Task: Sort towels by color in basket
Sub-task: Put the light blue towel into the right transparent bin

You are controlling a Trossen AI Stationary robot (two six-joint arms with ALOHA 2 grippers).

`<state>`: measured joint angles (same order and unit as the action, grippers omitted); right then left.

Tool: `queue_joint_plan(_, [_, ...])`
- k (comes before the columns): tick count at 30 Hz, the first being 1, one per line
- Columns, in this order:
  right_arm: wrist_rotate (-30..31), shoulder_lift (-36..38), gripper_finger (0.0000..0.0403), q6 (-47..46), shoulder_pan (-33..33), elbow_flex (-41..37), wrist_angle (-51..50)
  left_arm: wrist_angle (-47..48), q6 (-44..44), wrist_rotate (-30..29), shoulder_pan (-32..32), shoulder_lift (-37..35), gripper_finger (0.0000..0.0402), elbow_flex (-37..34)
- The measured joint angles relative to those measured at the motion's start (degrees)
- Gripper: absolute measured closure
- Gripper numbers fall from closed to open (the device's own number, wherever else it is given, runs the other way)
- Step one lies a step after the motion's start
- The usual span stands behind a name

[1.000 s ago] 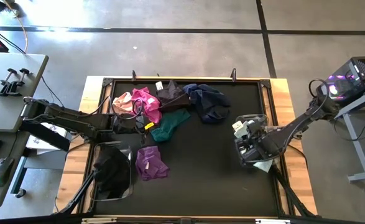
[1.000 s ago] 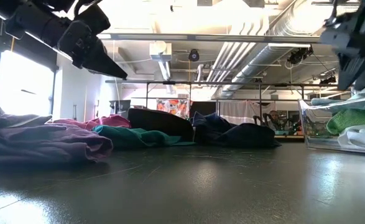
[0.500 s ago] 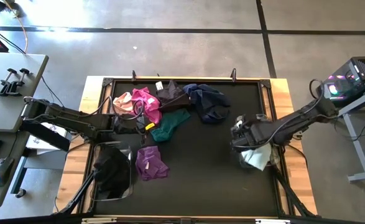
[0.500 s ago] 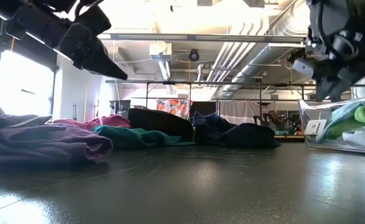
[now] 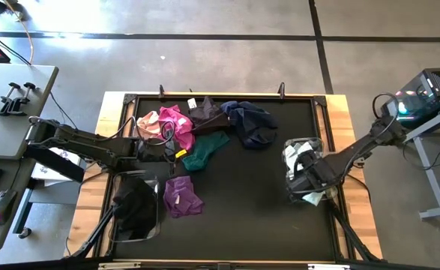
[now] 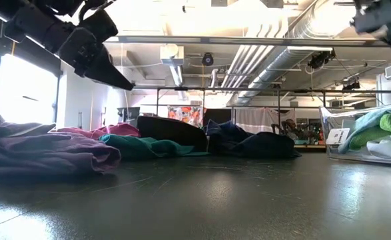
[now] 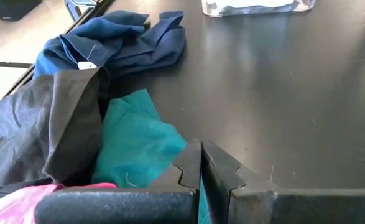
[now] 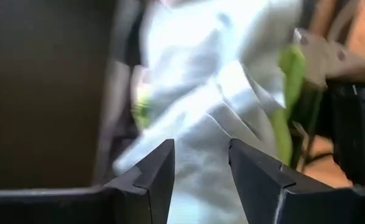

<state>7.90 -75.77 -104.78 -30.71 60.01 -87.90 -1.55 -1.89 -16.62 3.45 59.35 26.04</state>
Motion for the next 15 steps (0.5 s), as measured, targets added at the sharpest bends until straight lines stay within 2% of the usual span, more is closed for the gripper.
queue_joint_plan(3, [-2.4, -0.4, 0.0254, -4.3, -0.9, -5.3, 1.4, 0.0, 0.0, 0.0, 0.0, 0.0, 0.0402, 0.0])
queue_joint_plan(9, [-3.0, -0.4, 0.0254, -3.1, 0.3, -15.9, 15.3, -0.2, 0.9, 0.0, 0.0, 0.0, 0.0402, 0.0])
queue_joint_plan(12, [-1.2, -0.4, 0.0254, -3.2, 0.5, -17.5, 16.2, -0.9, 1.0, 0.0, 0.0, 0.0, 0.0402, 0.0])
queue_joint_plan(15, [-0.8, -0.4, 0.0254, -3.2, 0.1, -15.9, 13.1, -1.5, 1.0, 0.0, 0.0, 0.0, 0.0401, 0.0])
